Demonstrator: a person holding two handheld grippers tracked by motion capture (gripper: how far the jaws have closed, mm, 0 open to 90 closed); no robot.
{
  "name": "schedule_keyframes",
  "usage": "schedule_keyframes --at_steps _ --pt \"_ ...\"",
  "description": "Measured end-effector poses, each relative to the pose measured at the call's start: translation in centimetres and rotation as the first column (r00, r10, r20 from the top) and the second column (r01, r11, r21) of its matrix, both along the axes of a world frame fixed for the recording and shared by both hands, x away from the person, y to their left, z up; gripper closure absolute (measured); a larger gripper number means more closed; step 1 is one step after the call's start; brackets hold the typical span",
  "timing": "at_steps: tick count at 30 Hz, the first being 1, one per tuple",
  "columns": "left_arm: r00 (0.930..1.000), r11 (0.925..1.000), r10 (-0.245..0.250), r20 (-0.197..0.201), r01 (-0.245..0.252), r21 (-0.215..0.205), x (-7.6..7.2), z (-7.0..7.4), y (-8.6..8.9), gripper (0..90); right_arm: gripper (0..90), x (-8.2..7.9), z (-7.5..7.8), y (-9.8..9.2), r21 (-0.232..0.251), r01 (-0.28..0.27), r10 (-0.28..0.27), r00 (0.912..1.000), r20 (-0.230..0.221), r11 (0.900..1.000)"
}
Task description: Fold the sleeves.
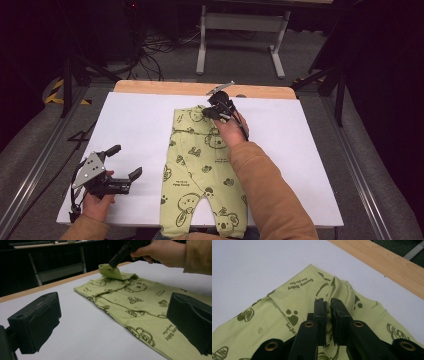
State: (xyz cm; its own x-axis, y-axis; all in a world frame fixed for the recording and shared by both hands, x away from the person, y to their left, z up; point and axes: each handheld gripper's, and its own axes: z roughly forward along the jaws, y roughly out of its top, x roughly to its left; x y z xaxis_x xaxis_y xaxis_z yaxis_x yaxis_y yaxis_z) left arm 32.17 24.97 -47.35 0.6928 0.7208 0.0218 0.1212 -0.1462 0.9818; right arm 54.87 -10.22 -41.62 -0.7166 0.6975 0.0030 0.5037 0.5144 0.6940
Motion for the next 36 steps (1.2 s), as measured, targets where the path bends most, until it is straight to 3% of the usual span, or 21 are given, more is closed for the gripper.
schedule_keyframes --at_steps 2,5,10,14,19,22,24,27,30,36 --pt "0.9999 0.9999 -0.009 -0.005 0.009 0.007 0.1 0.0 -0.1 0.2 81.9 0.2 -0.3 0.3 0.001 0.002 -0.002 1.0 -0.003 1.0" --pt "0.9997 0.9998 -0.019 -0.015 0.019 0.0 0.3 0.0 -0.1 0.2 77.2 0.2 -0.5 0.4 0.047 -0.003 0.004 0.9998 -0.021 0.999" --pt "0.9958 0.9973 -0.073 -0.055 0.072 -0.014 0.8 0.1 -0.4 0.3 64.8 0.3 0.6 -0.9 0.181 -0.021 0.027 0.9991 -0.031 0.983" --pt "0.9953 0.9973 -0.073 -0.065 0.073 0.003 0.9 0.3 -0.8 0.2 56.3 -0.1 1.6 -2.5 0.22 -0.023 0.027 0.9994 -0.019 0.975" --pt "0.9965 0.9987 -0.046 -0.07 0.044 -0.025 1.7 1.0 -0.9 0.1 38.4 -1.3 2.8 -5.2 0.221 -0.02 0.01 0.9989 0.045 0.975" --pt "0.996 1.0 -0.004 -0.089 0.004 -0.005 3.0 2.2 -1.5 0.2 27.7 -2.0 3.4 -6.7 0.191 -0.02 -0.003 0.9929 0.119 0.981" --pt "0.9926 0.9998 -0.018 -0.12 0.017 -0.006 4.0 3.0 -1.9 0.8 20.3 -2.2 3.7 -7.6 0.191 -0.007 -0.022 0.9885 0.15 0.982" --pt "0.9872 0.9993 -0.037 -0.155 0.038 -0.001 5.5 4.3 -2.4 1.0 11.4 -2.3 4.0 -8.9 0.209 -0.006 -0.027 0.9876 0.155 0.978" --pt "0.9722 0.995 -0.093 -0.215 0.098 0.015 7.0 5.2 -2.8 3.2 7.8 -2.8 4.2 -9.8 0.176 0.002 -0.034 0.9831 0.18 0.984" --pt "0.9701 0.9878 -0.109 -0.217 0.13 0.085 9.3 7.1 -3.7 2.0 0.3 -2.9 3.8 -11.7 0.19 0.009 -0.045 0.9822 0.183 0.982"
